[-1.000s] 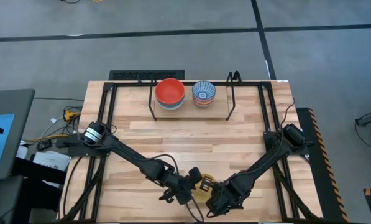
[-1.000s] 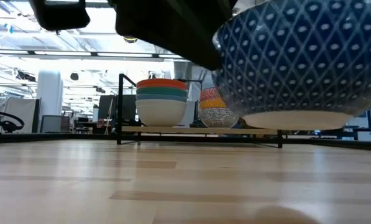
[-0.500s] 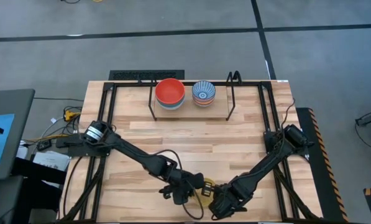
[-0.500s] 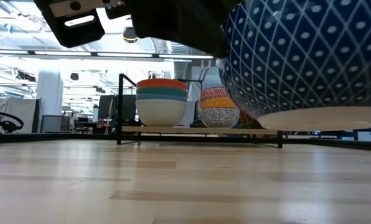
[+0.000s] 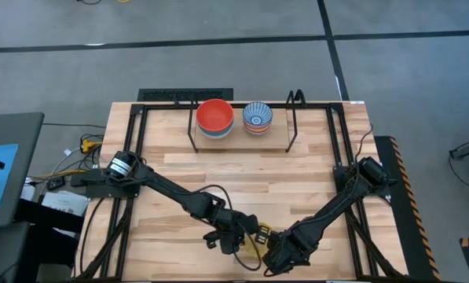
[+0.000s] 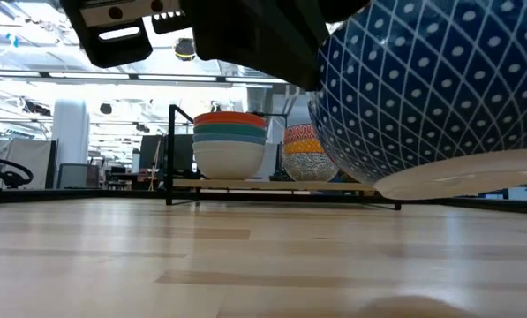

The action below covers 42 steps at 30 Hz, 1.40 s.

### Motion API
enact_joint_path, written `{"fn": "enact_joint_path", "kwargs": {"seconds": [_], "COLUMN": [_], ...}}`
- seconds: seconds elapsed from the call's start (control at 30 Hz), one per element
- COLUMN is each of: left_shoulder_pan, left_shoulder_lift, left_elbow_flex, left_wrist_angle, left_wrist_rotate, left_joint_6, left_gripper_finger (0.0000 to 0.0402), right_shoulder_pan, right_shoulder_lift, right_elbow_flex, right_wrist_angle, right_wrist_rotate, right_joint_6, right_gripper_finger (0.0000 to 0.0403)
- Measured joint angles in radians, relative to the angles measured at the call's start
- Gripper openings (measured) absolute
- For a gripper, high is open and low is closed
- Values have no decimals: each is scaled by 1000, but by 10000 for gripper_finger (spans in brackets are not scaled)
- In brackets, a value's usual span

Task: Place and stack bowls onto a shelf
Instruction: Stack the yellow pattern bowl on top of the blue pattern bowl on the shelf

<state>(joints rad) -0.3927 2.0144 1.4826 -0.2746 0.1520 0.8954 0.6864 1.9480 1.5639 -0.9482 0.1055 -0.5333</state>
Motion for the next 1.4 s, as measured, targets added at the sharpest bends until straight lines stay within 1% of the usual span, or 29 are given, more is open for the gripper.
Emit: {"fn": "enact_joint_path", "kwargs": {"seconds": [0.1,0.23,0.33,0.4,0.47,0.63,0.8,0.97,1.03,1.07,1.17,1.23,1.3,1.4], "left_shoulder_pan": [10,22,32,42,51,88,119,111,101,95,80,74,68,61], "left_shoulder_lift": [0,0,0,0,0,0,-1,-3,-1,1,0,0,0,0], "left_elbow_flex": [0,0,0,0,0,3,-5,0,-2,-2,-1,-2,-2,-2], "left_wrist_angle": [-4,-10,-49,-72,-85,-63,-104,-61,-68,-66,-71,-103,-117,-140], "left_wrist_rotate": [-1,-16,-42,-67,-82,-76,-3,20,3,-27,-104,-119,-121,-155], "left_joint_6": [-40,-55,-54,-55,-54,-41,-46,-54,-73,-90,-132,-150,-182,-253], "left_gripper_finger": [1,1,1,1,1,1,2,2,2,1,1,1,0,0], "right_shoulder_pan": [-8,-9,-10,-8,1,42,78,61,46,44,35,32,25,13], "right_shoulder_lift": [3,3,3,-1,-1,-16,-35,-26,-16,-14,-14,-12,-12,-12], "right_elbow_flex": [0,0,2,2,2,2,0,1,0,-5,-56,-89,-109,-119], "right_wrist_angle": [-6,-26,-60,-92,-113,-137,-104,-94,-91,-72,37,55,53,44], "right_wrist_rotate": [-6,-9,-54,-63,-67,-60,9,88,116,131,140,145,172,206], "right_joint_6": [62,176,290,364,417,501,489,474,479,490,504,502,504,544], "right_gripper_finger": [149,181,194,195,193,183,174,161,154,150,139,131,123,115]}}
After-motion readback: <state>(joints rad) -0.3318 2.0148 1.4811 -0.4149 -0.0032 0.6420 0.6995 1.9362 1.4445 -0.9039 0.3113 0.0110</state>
